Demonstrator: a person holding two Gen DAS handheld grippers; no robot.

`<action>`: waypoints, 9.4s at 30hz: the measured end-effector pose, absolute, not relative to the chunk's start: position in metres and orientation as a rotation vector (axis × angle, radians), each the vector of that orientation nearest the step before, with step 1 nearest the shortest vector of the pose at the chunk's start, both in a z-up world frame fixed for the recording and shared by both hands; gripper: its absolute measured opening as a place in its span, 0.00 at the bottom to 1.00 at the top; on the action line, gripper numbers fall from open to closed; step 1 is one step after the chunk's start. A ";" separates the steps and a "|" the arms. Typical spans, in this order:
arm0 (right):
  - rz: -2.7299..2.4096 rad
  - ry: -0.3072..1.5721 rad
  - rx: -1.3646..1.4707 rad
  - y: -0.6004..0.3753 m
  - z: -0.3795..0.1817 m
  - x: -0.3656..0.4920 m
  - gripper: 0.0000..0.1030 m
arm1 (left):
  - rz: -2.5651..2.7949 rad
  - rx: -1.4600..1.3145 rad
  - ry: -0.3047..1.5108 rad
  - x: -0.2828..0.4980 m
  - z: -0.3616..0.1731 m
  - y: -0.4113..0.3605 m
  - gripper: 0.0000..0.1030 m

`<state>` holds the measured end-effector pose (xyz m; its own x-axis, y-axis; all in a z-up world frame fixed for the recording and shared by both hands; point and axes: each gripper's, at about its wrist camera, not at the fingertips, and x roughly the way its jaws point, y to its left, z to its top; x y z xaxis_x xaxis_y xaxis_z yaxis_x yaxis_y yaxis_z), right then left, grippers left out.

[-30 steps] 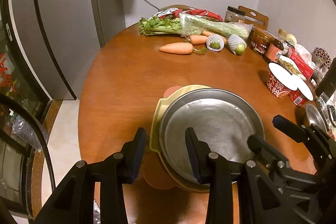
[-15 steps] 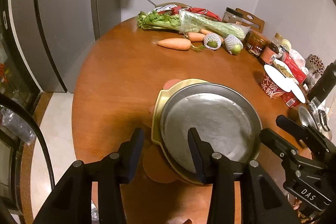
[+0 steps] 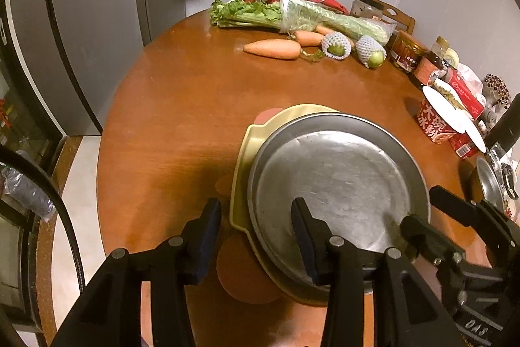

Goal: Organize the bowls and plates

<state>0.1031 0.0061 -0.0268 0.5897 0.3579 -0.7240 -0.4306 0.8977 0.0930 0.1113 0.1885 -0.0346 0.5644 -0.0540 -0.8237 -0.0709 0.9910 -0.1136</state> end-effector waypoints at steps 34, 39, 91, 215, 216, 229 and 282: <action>0.506 0.845 -0.097 0.027 -0.047 0.109 0.61 | 0.046 -0.123 0.990 0.114 -0.039 0.196 0.44; 0.504 0.850 -0.103 0.028 -0.047 0.108 0.61 | 0.049 -0.152 1.000 0.113 -0.042 0.199 0.46; 0.313 0.821 -0.085 -0.033 -0.050 0.171 0.62 | -0.107 -0.133 0.987 0.193 -0.045 0.112 0.45; 0.045 0.757 0.138 -0.315 -0.042 0.105 0.49 | -0.371 0.063 0.961 0.151 -0.050 -0.159 0.48; 0.047 0.757 0.134 -0.314 -0.042 0.105 0.48 | -0.374 0.061 0.963 0.151 -0.051 -0.159 0.47; 0.068 0.749 0.107 -0.303 -0.040 0.101 0.43 | -0.397 0.029 0.968 0.146 -0.049 -0.153 0.34; 0.181 0.800 -0.028 -0.222 -0.034 0.068 0.43 | -0.299 0.040 0.937 0.099 -0.048 -0.084 0.35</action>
<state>0.0680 -0.2217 -0.0338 0.6819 0.1503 -0.7158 -0.1716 0.9842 0.0432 0.0993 -0.0838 -0.0477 0.5539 -0.2352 -0.7987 0.2700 0.9582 -0.0950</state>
